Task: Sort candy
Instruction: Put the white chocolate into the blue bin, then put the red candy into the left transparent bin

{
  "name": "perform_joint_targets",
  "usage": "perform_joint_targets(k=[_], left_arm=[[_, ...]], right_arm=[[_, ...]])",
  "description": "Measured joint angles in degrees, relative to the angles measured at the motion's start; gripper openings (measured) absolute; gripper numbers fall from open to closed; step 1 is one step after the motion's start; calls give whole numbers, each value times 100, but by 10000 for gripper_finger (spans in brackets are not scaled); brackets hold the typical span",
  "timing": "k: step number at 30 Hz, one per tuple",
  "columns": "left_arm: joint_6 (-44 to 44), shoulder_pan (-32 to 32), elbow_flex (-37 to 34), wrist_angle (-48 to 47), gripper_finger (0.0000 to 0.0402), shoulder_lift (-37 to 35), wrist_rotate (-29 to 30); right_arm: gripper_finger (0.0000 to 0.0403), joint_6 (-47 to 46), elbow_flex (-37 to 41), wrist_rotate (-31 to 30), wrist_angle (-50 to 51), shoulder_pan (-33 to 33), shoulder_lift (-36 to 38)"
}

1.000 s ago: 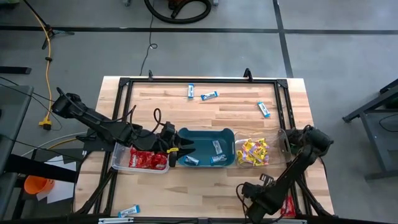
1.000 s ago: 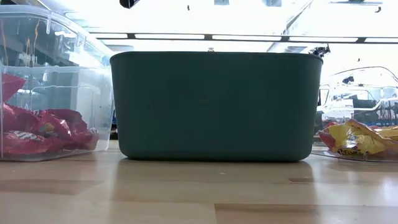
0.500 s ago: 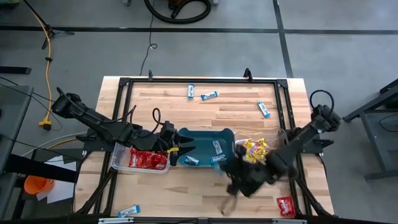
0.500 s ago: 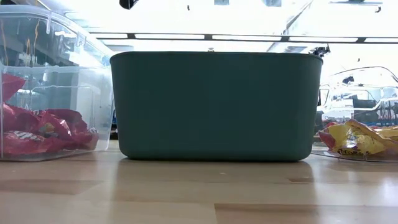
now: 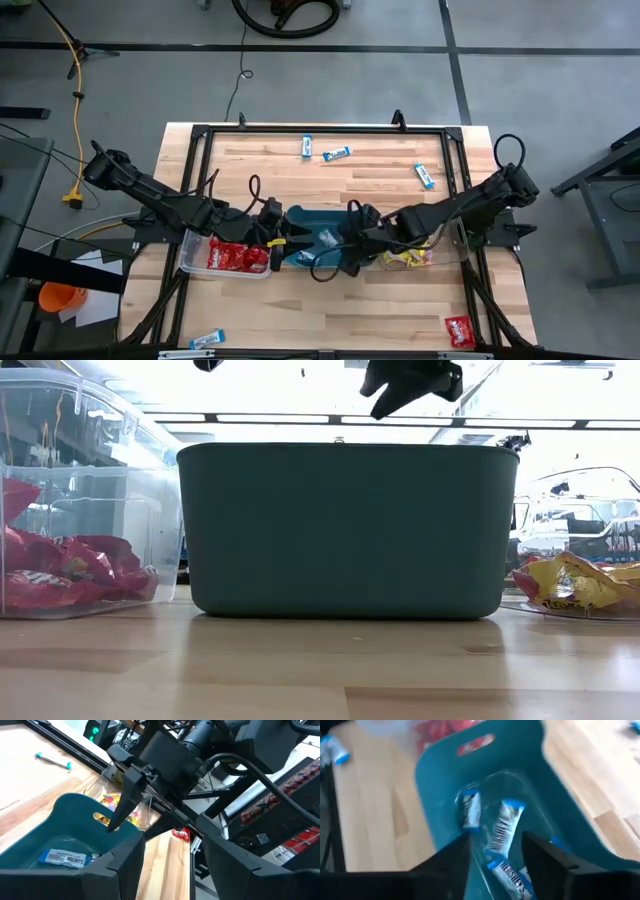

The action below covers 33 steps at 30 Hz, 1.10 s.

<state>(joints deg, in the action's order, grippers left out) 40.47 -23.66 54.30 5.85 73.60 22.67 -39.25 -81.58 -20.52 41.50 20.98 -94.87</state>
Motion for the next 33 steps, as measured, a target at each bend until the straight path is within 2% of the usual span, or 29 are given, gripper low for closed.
perform_joint_targets(k=[4,7,13,16,20,22,24,29,31,33], left_arm=[[-5,-2,0,-1,191,0,-23],[-7,-2,0,-13,191,0,-23],[-11,-2,2,-48,191,0,-23],[-11,-2,4,-37,191,0,-23],[-17,0,4,-11,191,0,-23],[-17,2,4,0,191,0,-21],[-17,0,4,2,191,0,-18],[-17,2,4,4,191,0,-12],[-17,2,4,6,191,0,-12],[-15,0,4,8,191,0,-11]], right_arm=[[219,181,0,615,30,11,0],[239,-131,-1,1500,259,152,51],[243,-1224,-9,2986,307,1327,122],[243,-2158,-11,2980,265,2085,78],[243,-3793,-13,2407,634,2927,-66],[243,-4667,-13,2514,1063,3183,-256],[243,-5232,-12,2895,1433,3361,-504],[243,-5301,-11,4343,2048,3556,-1253],[243,-5015,-9,4755,2133,3569,-1543],[243,-4791,-9,4918,2157,3570,-1839]])
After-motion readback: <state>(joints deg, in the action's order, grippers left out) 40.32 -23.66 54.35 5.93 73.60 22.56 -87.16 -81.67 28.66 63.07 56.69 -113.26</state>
